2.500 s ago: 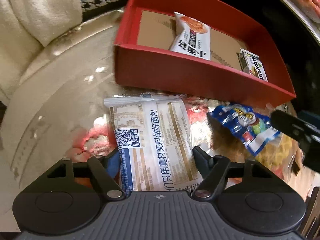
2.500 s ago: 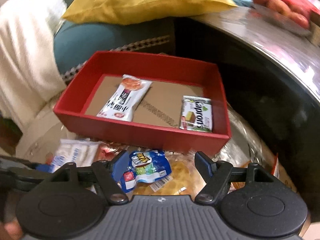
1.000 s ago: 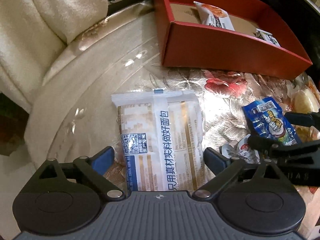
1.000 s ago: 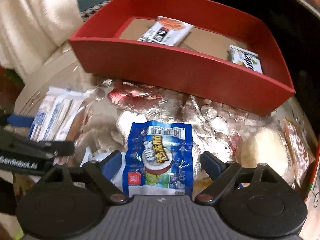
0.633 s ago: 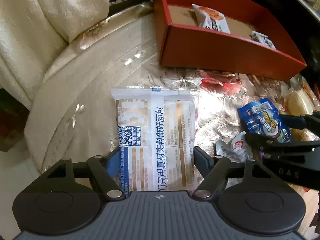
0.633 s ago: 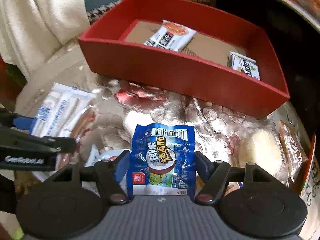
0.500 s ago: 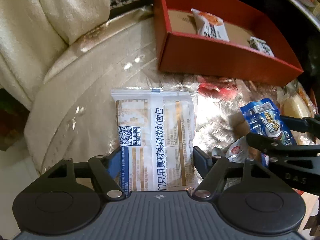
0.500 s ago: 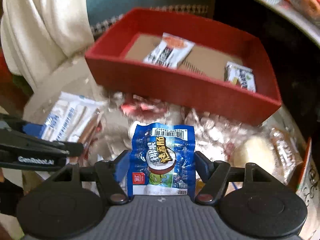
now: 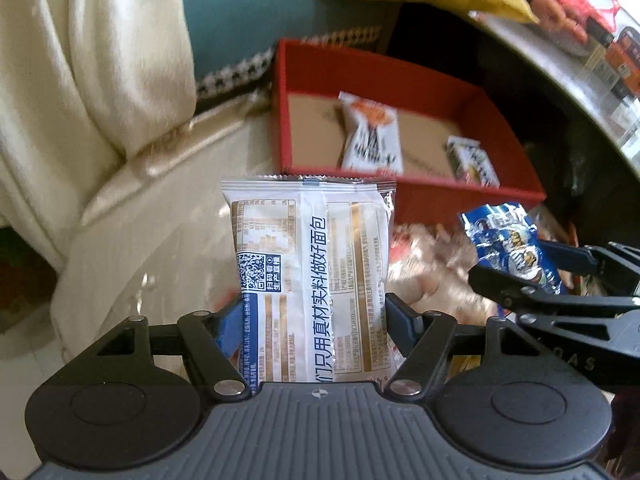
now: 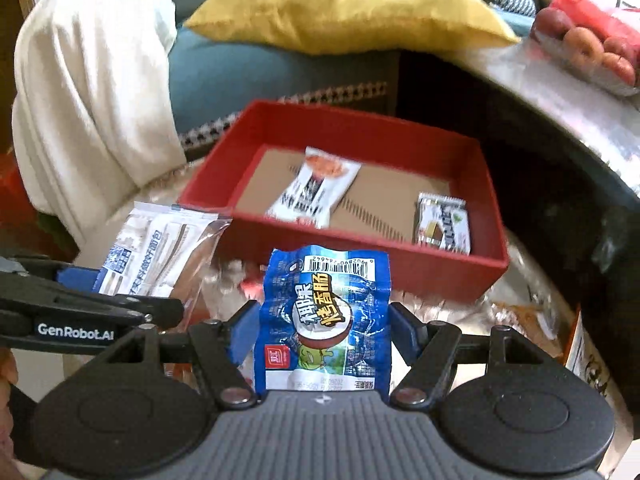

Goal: Organize snacks
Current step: 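Lift both packets into the red tray and release them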

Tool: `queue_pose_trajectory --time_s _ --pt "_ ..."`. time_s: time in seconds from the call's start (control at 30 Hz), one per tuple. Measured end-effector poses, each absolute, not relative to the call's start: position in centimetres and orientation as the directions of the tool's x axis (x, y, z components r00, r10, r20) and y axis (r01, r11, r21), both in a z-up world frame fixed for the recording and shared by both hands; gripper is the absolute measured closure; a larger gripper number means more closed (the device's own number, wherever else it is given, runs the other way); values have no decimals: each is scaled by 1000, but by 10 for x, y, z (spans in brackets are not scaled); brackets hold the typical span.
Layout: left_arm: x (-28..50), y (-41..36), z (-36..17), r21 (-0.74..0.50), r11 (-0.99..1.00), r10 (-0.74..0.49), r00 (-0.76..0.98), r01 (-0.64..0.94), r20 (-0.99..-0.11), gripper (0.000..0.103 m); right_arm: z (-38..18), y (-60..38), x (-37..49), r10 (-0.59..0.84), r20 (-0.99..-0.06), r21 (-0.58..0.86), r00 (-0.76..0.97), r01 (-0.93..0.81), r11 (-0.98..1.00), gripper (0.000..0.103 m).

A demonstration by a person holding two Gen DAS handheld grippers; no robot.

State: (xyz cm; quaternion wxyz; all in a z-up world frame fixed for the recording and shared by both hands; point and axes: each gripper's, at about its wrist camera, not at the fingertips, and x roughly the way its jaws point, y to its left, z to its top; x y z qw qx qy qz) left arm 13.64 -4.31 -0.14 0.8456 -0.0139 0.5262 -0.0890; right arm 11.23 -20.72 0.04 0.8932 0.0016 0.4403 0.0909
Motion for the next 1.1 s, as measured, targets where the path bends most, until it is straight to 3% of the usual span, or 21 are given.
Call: queue_pose_trajectory --time_s 0.8,1.1 --pt "189 -76 42 -51 992 -109 578 116 -809 27 40 -231 153 82 -686 72 723 -44 996 38" --pt "230 -92 35 16 997 -32 605 74 -796 27 28 -244 198 41 -708 79 705 21 997 38"
